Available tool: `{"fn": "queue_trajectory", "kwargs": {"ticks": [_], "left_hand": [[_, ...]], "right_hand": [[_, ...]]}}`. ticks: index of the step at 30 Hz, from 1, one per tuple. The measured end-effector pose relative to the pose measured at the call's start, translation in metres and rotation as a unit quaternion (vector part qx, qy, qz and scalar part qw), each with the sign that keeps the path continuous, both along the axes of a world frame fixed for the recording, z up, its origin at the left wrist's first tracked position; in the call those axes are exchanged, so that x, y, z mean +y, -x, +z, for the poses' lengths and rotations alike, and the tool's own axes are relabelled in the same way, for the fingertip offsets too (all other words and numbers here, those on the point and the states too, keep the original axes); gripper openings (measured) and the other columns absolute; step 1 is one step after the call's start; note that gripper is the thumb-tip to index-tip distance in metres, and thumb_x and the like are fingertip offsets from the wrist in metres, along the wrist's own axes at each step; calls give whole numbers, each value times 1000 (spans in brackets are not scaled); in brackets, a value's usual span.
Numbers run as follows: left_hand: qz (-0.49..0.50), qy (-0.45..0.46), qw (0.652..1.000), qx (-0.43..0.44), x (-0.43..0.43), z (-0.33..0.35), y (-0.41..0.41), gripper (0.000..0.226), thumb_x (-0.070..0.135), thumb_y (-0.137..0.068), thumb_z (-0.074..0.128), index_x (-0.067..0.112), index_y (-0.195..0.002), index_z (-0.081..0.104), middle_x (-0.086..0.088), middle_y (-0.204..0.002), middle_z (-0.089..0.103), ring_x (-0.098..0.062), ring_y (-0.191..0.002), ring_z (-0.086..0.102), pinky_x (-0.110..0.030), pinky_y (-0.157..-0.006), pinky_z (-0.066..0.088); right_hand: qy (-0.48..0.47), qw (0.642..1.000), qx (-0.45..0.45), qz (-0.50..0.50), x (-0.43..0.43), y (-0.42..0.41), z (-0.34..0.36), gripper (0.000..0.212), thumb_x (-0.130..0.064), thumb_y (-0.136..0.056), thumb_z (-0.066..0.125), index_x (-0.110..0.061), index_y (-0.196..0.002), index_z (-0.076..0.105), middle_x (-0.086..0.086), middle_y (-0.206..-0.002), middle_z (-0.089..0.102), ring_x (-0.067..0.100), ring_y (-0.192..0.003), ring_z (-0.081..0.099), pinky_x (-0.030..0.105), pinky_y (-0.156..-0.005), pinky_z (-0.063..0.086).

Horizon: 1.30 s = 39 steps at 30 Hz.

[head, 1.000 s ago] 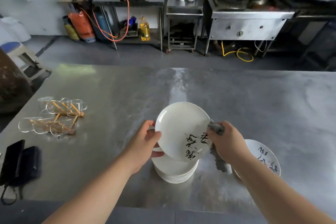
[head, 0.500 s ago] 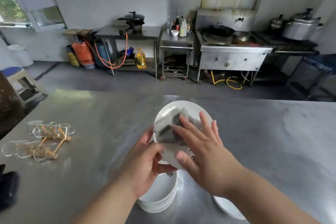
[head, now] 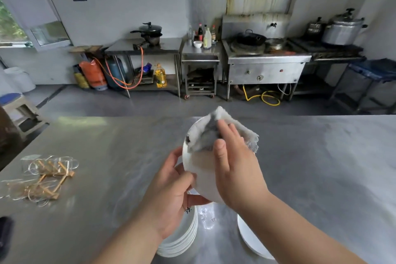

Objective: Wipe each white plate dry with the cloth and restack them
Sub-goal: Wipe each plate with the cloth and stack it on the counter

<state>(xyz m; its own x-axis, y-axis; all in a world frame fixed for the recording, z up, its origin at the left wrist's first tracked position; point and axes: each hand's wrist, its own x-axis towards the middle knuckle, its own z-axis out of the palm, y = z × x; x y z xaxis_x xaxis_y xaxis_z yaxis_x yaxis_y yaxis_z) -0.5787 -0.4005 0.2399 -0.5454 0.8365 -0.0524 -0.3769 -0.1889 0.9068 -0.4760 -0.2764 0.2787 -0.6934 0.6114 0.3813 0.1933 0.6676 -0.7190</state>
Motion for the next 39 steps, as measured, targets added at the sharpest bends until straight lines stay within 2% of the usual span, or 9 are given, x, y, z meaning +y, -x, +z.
{"fn": "queue_trajectory", "kwargs": {"ticks": [5, 8, 10, 13, 20, 27, 33, 36, 39], "left_hand": [[9, -19, 999, -41, -2, 10, 12, 48, 1, -80, 61, 26, -122, 68, -21, -114, 74, -34, -85, 73, -55, -67, 62], [11, 3, 999, -52, -4, 10, 13, 57, 2, -76, 61, 25, -128, 63, -18, -108, 73, -35, -87, 70, -56, -66, 63], [-6, 8, 999, -46, -2, 10, 5, 60, 2, -75, 64, 25, -131, 61, -18, -106, 73, -33, -87, 71, -55, -66, 63], [-16, -1, 999, -41, 3, 14, -2, 61, 9, -68, 73, 25, -125, 65, -21, -104, 72, -34, -85, 70, -53, -65, 61], [-8, -3, 997, -71, -6, 12, 5, 51, 2, -74, 64, 27, -119, 70, -20, -107, 72, -33, -85, 69, -52, -63, 62], [-18, -2, 999, -40, 2, 16, -12, 64, -3, -73, 60, 28, -130, 65, -18, -103, 75, -24, -77, 70, -38, -57, 58], [-12, -9, 998, -68, -9, 15, 2, 62, -1, -75, 57, 30, -127, 69, -20, -119, 73, -42, -94, 70, -54, -65, 62], [-9, -20, 997, -72, -8, 15, -2, 60, 1, -79, 55, 30, -131, 66, -19, -126, 73, -45, -103, 74, -63, -75, 61], [-18, -25, 998, -47, -4, 20, -8, 70, -2, -75, 58, 25, -140, 60, -14, -116, 77, -26, -79, 74, -42, -63, 62]], "right_hand": [[-184, 981, 20, 62, 2, -19, -23, 12, -12, -93, 72, -10, -83, 65, -1, -136, 68, 21, -134, 60, 45, -114, 45], [-184, 982, -35, 18, 21, -26, -19, 28, 3, -85, 72, -9, -110, 67, 4, -138, 63, 28, -123, 63, 43, -100, 55], [-125, 990, -68, 15, 25, -22, -11, 52, 4, -93, 59, -6, -143, 55, 4, -156, 49, 24, -147, 42, 44, -121, 37], [-96, 984, -70, 136, 13, -15, -3, 67, 1, -88, 45, -11, -154, 47, -4, -167, 32, 16, -160, 17, 41, -131, 8], [-182, 972, -63, 130, 28, -37, 3, 25, -26, -101, 52, -19, -100, 76, -9, -137, 68, 21, -149, 43, 45, -128, 19], [-186, 966, -128, 123, -14, -22, -13, 99, -75, -99, 8, -1, -164, 8, 10, -174, -3, 25, -161, -9, 46, -130, -1], [-363, 890, -261, 93, 20, -45, -11, 92, -82, -91, 5, -29, -166, 14, 15, -173, -7, 40, -159, -14, 63, -126, 7], [-324, 902, -285, 10, 17, -46, -2, 95, -84, -91, 5, -27, -166, 14, 24, -171, -7, 40, -159, -14, 59, -128, 3], [-228, 946, -231, 3, -12, -37, -9, 106, -86, -89, -4, -11, -164, -4, 22, -172, 0, 36, -160, -10, 53, -129, 5]]}}
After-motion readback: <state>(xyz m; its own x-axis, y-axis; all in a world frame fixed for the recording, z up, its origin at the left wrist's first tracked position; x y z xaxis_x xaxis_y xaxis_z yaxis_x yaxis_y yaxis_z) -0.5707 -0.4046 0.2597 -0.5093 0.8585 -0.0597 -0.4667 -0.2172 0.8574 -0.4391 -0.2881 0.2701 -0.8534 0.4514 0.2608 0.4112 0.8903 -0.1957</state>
